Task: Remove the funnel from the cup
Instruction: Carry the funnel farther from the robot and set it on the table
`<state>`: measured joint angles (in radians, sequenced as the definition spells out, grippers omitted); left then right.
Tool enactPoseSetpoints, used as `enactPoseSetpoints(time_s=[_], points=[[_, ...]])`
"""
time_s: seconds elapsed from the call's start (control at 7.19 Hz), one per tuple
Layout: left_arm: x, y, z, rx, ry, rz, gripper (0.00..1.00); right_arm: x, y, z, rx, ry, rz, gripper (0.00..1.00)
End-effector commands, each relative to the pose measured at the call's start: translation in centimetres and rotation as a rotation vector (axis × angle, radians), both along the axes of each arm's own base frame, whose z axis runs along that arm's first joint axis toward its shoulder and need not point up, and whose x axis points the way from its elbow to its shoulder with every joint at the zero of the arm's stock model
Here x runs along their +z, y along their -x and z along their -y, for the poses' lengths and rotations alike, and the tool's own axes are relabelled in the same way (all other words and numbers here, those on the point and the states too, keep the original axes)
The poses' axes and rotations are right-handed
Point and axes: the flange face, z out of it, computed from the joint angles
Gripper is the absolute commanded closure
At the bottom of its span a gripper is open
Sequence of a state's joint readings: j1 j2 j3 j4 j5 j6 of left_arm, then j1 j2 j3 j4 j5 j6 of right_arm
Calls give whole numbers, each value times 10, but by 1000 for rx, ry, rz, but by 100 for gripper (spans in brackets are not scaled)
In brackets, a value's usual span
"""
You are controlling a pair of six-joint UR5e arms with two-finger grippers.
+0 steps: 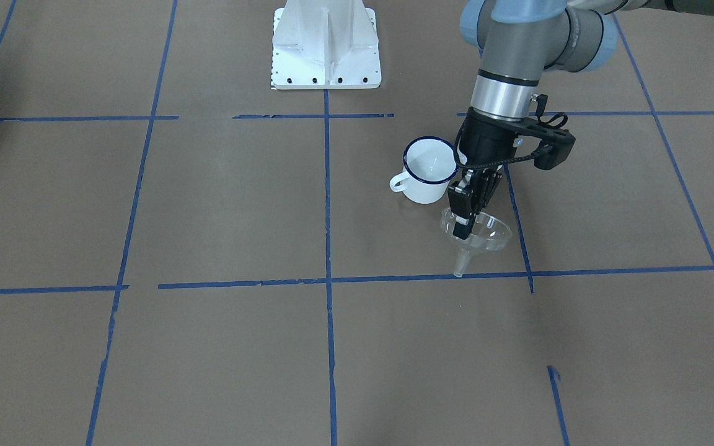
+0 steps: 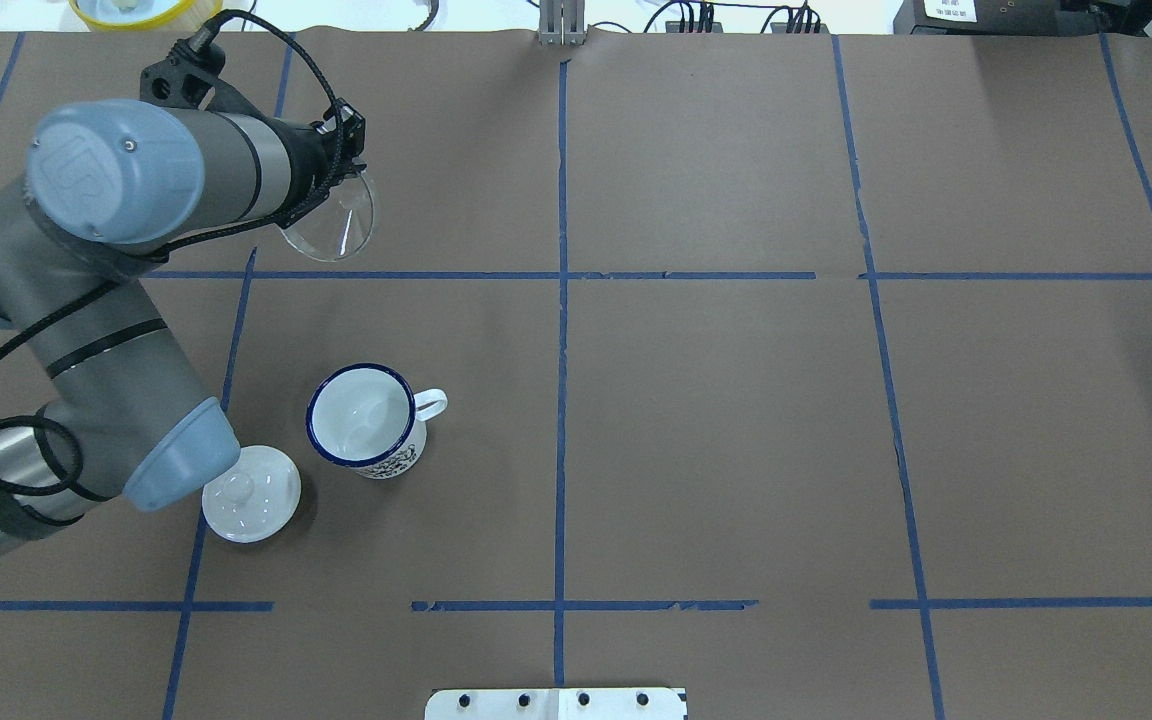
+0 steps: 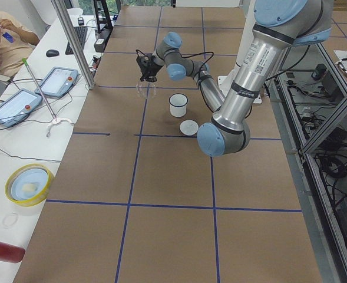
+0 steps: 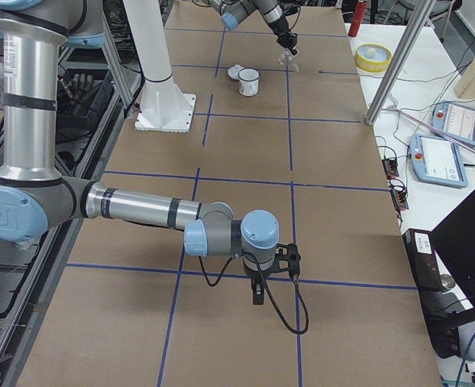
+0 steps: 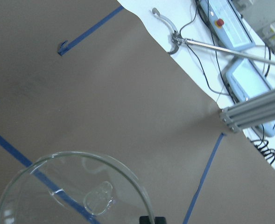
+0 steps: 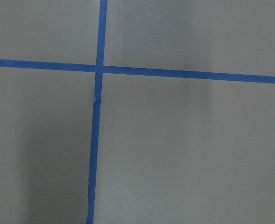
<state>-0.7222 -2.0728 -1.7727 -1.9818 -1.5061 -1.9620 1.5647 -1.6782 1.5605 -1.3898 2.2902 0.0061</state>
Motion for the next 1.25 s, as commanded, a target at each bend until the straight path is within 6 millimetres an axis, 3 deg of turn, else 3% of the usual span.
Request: enactPoseSetpoints(time_s=[0.0, 0.14, 0.56, 0.7, 0.83, 0.97, 1.11], points=[[78, -34, 48, -204, -32, -91, 100, 0, 0, 0, 0, 0, 0, 0], [101, -54, 62, -232, -62, -103, 100, 0, 0, 0, 0, 0, 0, 0], [117, -70, 70, -255, -53, -68, 100, -1, 0, 0, 0, -1, 0, 0], [116, -70, 70, -254, -54, -68, 91, 0, 0, 0, 0, 0, 0, 0], [112, -67, 70, -256, -61, -71, 49, 0, 0, 0, 0, 0, 0, 0], [109, -68, 69, -245, -75, -62, 0, 0, 0, 0, 0, 0, 0, 0], [104, -64, 65, -237, -89, -63, 0, 0, 0, 0, 0, 0, 0, 0]])
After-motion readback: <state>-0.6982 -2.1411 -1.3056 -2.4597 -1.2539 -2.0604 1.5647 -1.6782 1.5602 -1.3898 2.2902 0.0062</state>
